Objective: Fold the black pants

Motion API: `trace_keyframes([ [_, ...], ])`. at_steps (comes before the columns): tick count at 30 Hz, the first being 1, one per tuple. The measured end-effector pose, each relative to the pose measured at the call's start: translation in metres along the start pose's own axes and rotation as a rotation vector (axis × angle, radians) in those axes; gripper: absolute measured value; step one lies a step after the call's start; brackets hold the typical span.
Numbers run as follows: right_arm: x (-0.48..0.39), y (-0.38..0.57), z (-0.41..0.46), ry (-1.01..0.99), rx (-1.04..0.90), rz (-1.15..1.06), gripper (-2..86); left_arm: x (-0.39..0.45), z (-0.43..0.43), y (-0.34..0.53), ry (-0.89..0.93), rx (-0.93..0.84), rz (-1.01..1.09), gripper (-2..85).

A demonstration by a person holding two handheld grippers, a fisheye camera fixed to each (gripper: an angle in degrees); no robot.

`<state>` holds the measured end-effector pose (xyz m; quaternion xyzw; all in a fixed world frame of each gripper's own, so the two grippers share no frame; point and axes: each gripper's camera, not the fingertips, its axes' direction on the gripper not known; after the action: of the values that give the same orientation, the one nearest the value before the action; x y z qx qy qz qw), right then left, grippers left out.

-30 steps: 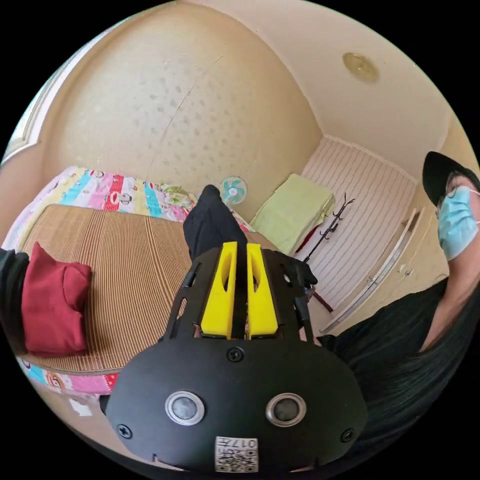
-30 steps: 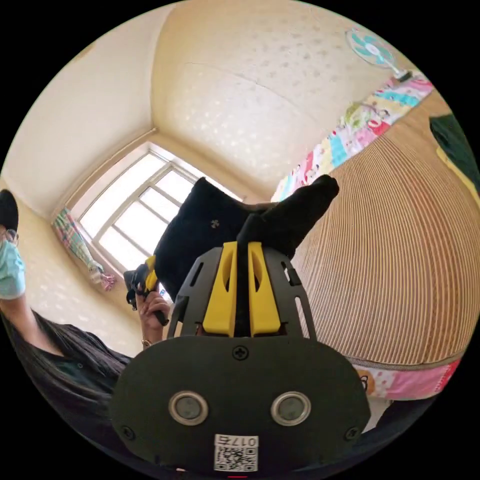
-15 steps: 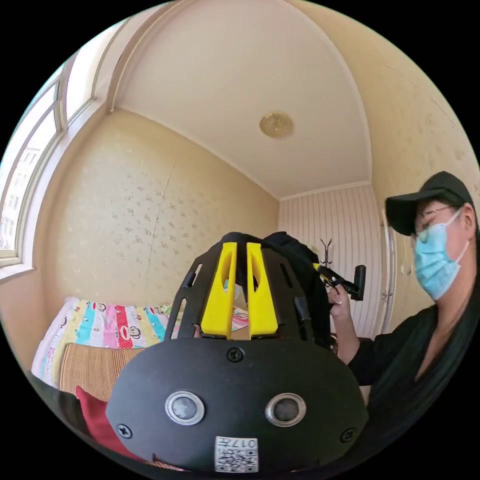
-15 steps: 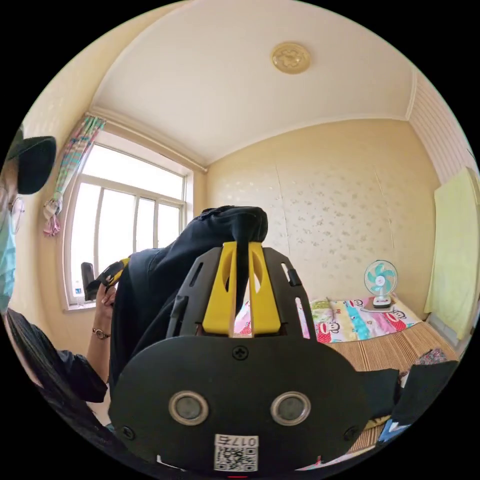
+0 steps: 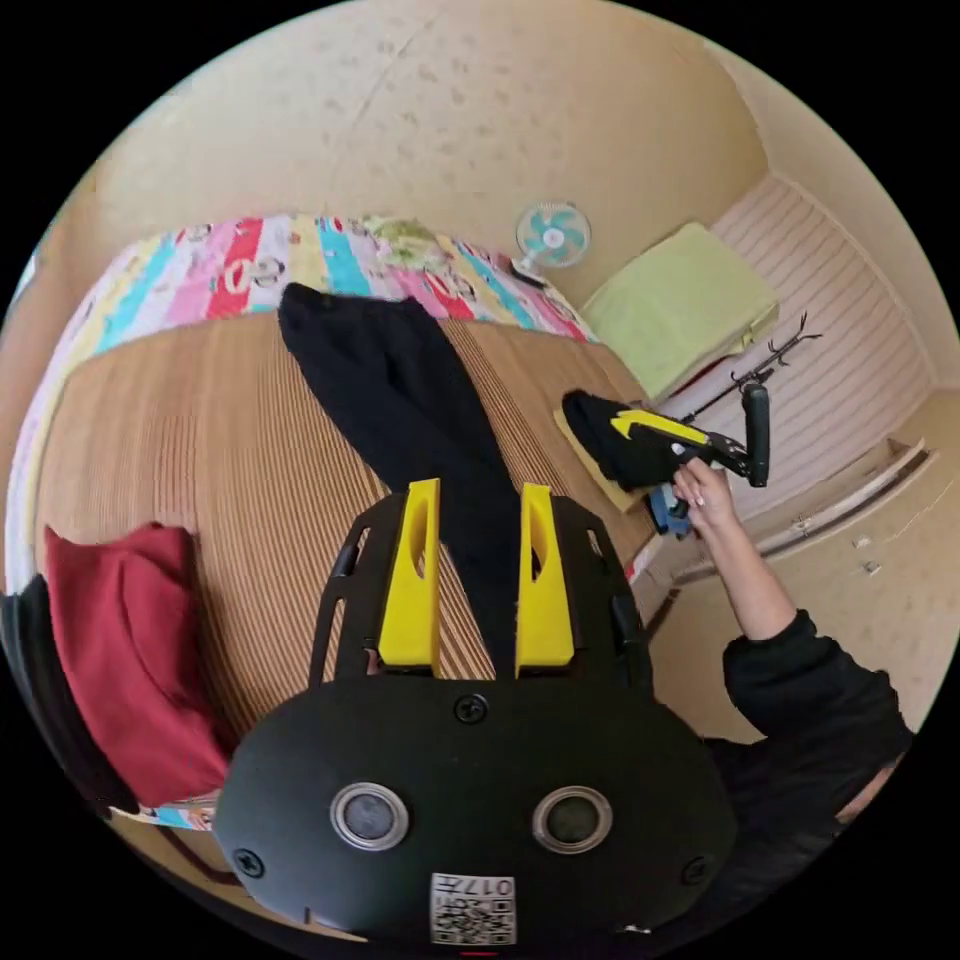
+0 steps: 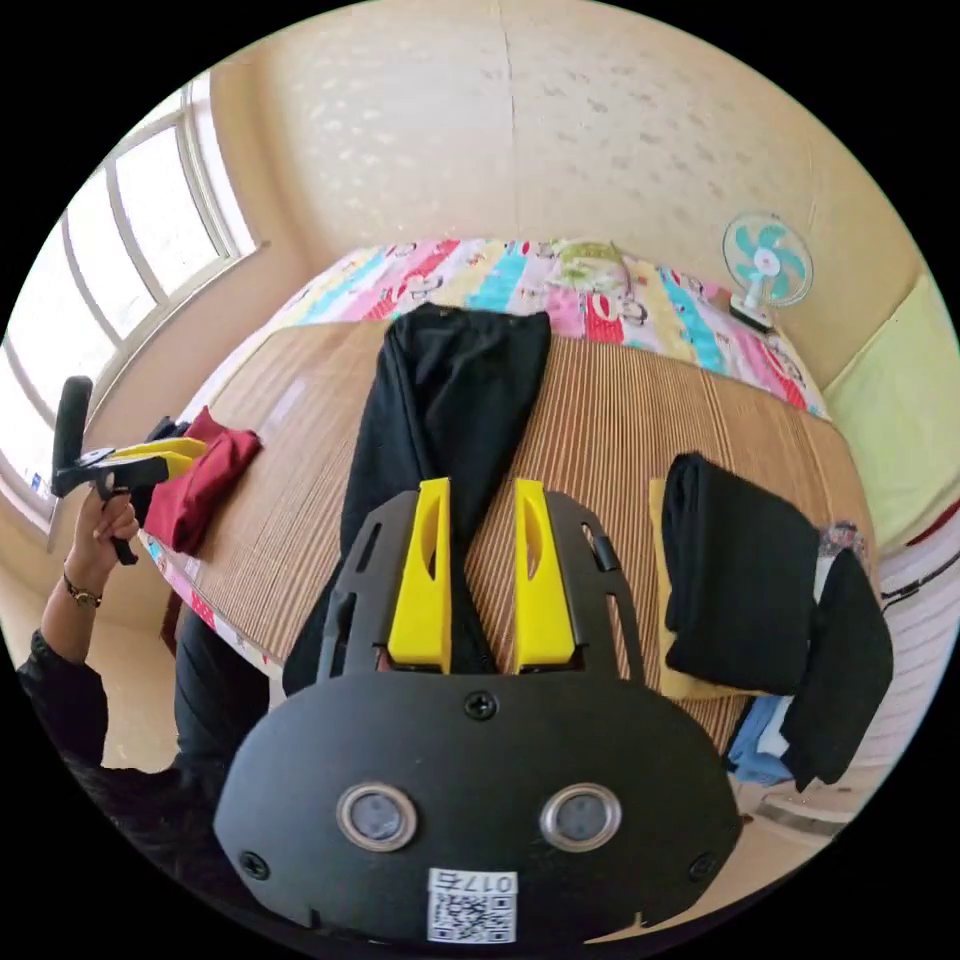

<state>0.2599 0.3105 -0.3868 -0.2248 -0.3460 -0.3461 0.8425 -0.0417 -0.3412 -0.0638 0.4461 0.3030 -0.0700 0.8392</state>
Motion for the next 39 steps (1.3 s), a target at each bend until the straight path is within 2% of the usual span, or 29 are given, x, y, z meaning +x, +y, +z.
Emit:
trace_keyframes([
  [2, 0.029, 0.075, 0.075, -0.098, -0.207, 0.095, 11.9, -0.01, 0.046, 0.04, 0.083, -0.089, -0.043, 12.3],
  [4, 0.042, 0.13, 0.102, -0.172, -0.306, 0.166, 12.5, -0.013, 0.076, 0.076, 0.145, -0.154, -0.084, 12.4],
  [5, 0.043, 0.162, 0.083, -0.226, -0.133, 0.162, 12.3, -0.012, 0.085, 0.096, 0.191, -0.173, -0.103, 12.5],
  [6, 0.043, 0.174, 0.074, -0.252, -0.084, 0.166, 12.0, -0.009, 0.088, 0.115, 0.241, -0.174, -0.12, 12.6],
  [9, 0.046, 0.203, 0.054, -0.409, -0.123, 0.203, 10.7, -0.004, 0.074, 0.16, 0.316, -0.148, -0.136, 12.5],
  [11, 0.052, 0.216, 0.042, -0.405, -0.074, 0.229, 7.2, -0.005, 0.058, 0.184, 0.26, -0.126, -0.124, 12.2],
  [13, 0.057, 0.217, 0.043, -0.427, -0.115, 0.212, 5.0, -0.013, 0.038, 0.207, 0.167, -0.111, -0.147, 12.1],
  [15, 0.062, 0.207, 0.024, -0.494, -0.107, 0.223, 4.3, -0.024, 0.001, 0.232, 0.186, -0.071, -0.205, 12.2],
  [17, 0.05, 0.183, -0.035, -0.522, 0.076, 0.127, 3.9, -0.027, -0.038, 0.25, 0.233, 0.006, -0.222, 12.2],
  [21, -0.008, 0.129, -0.092, -0.729, 0.185, -0.168, 3.9, -0.019, -0.131, 0.284, 0.139, 0.187, -0.234, 12.2],
  [24, -0.083, 0.103, -0.083, -0.836, 0.081, -0.466, 4.6, -0.014, -0.175, 0.296, 0.093, 0.287, -0.214, 12.2],
  [25, -0.109, 0.103, -0.065, -0.822, -0.015, -0.57, 5.0, -0.014, -0.18, 0.297, 0.088, 0.296, -0.217, 12.2],
  [26, -0.122, 0.106, -0.042, -0.805, -0.122, -0.579, 4.7, -0.015, -0.188, 0.298, 0.095, 0.3, -0.234, 12.3],
  [27, -0.122, 0.108, -0.032, -0.802, -0.162, -0.551, 4.6, -0.013, -0.196, 0.299, 0.119, 0.312, -0.235, 12.5],
  [31, -0.063, 0.142, 0.011, -0.903, -0.239, -0.178, 8.0, 0.009, -0.213, 0.312, 0.115, 0.354, -0.213, 12.5],
  [34, 0.001, 0.168, 0.022, -0.809, -0.285, 0.053, 9.9, 0.022, -0.214, 0.326, 0.047, 0.328, -0.217, 12.5],
  [39, 0.066, 0.198, -0.002, -0.712, -0.262, 0.2, 11.0, 0.0, -0.197, 0.31, 0.082, 0.18, -0.223, 14.1],
])
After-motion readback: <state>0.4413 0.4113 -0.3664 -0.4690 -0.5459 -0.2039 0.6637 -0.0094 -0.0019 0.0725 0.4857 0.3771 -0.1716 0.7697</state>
